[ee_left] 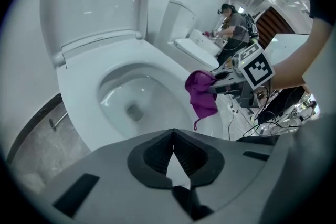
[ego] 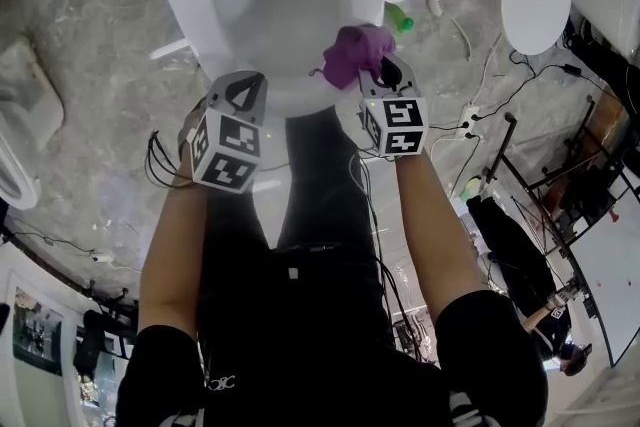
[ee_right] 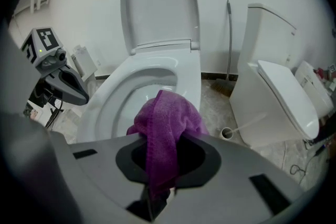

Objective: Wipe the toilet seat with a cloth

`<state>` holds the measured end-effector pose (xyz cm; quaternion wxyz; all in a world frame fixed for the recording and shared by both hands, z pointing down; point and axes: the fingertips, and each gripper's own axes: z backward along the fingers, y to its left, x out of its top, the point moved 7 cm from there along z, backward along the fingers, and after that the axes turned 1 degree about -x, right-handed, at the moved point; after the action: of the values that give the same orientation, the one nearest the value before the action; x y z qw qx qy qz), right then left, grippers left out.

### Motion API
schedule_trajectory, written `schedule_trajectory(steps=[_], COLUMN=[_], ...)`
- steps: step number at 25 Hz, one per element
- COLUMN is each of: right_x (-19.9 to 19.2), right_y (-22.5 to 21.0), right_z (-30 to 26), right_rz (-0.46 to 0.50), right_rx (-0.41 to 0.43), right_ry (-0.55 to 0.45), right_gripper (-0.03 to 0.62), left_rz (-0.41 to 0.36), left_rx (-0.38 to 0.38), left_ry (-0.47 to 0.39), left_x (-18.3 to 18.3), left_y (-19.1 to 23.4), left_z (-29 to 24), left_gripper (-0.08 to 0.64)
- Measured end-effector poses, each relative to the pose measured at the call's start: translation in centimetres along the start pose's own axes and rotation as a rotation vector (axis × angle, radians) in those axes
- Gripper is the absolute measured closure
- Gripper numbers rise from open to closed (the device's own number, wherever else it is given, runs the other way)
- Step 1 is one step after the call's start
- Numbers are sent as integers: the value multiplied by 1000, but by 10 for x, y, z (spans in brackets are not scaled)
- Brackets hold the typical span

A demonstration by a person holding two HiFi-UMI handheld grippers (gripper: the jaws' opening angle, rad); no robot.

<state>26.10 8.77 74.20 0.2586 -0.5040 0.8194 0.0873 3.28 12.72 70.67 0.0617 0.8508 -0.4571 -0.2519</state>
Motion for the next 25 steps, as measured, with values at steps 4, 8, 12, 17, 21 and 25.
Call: schedule_trajectory(steps=[4,8,12,17,21,25], right_x=[-30,-59,-76,-78,-62,-41], right_y=[18,41,72,116,161,190], right_z=[16,30,38,35,17,2], right_rz=[-99,-202,-200,-55,88,160], right_rx=[-33,-45,-6,83,202,268], right_ry=[-11,-12,31,68,80,75], right_gripper=[529,529,529,529,529,529], left_rz=[-37,-52,-47,-31,10,58], left_rx=[-18,-31,-43,-39,-18,6], left_ry=[4,19,25,12,3,-16], left_x=[-17,-40,-55,-70,-88,-102], left_y=[-2,-4,-6,-3,16,31], left_z=[4,9,20,34,44,57], left_gripper=[552,552,552,552,552,552])
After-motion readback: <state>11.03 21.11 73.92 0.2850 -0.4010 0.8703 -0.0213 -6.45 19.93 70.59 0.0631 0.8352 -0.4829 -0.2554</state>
